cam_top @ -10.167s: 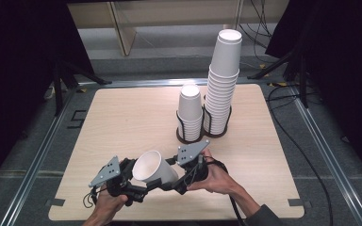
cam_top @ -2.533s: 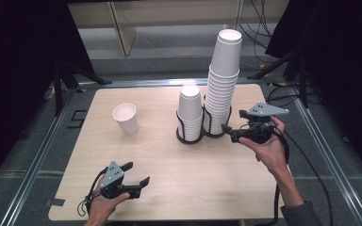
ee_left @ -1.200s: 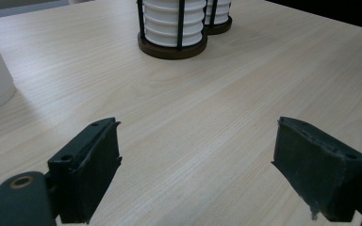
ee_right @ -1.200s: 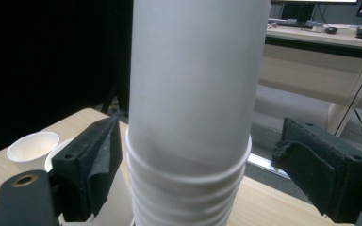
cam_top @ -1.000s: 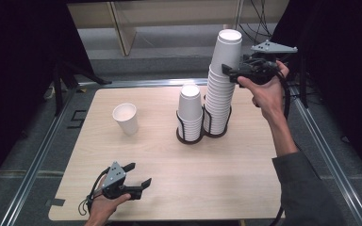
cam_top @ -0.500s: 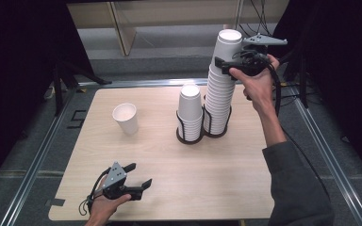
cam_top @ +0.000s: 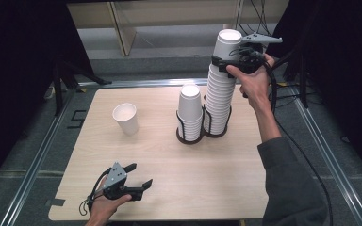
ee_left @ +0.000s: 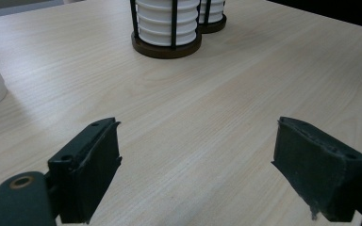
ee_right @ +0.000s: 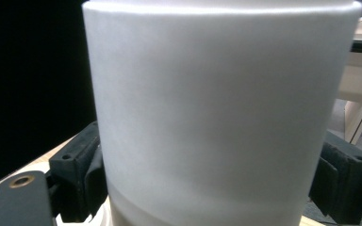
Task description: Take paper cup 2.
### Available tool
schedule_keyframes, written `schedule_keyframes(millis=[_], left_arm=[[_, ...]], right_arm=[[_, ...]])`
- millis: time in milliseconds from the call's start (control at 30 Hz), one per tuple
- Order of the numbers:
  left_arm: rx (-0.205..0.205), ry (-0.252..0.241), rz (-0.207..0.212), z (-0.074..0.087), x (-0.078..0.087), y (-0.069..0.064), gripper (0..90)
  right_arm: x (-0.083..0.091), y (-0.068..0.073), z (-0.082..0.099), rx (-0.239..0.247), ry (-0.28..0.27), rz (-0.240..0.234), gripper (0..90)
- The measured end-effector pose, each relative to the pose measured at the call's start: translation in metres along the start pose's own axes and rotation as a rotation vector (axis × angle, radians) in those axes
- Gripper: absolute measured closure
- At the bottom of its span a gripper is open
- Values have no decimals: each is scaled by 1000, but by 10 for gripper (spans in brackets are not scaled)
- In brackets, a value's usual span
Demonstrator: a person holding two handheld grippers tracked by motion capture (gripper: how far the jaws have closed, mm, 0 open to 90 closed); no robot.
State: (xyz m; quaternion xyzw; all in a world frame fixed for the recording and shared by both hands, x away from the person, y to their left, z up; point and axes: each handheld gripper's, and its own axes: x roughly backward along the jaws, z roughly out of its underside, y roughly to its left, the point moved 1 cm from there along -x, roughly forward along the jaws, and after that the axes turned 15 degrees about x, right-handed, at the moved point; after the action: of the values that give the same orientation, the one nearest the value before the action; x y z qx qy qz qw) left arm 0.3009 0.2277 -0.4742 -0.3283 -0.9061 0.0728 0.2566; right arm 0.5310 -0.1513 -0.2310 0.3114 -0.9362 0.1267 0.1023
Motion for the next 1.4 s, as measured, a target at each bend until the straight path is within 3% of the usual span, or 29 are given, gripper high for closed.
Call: schedule_keyframes(millis=[200,267,700,933,1167,1300,1400], left_arm=[[2,0,2,0,-1,0,144],[3,2,2,0,-1,0,144],[-2,6,10,1,-2,-1,144],[-9,13,10,1,-2,-1,144],[-12,22,-1,1,-1,-1,144],[-7,9,14,1,-3,0,144],[-9,20,-1,1,-2,-1,144]], right_arm=[[2,0,-4,10,12,1,161],[5,-1,-8,-2,-21,6,164],[27,-4,-51,33,-89,47,164],[47,-7,-71,39,-131,73,166],[76,-15,-72,42,-153,94,167],[95,-15,-62,54,-139,98,167],[105,-12,-53,59,-126,91,167]])
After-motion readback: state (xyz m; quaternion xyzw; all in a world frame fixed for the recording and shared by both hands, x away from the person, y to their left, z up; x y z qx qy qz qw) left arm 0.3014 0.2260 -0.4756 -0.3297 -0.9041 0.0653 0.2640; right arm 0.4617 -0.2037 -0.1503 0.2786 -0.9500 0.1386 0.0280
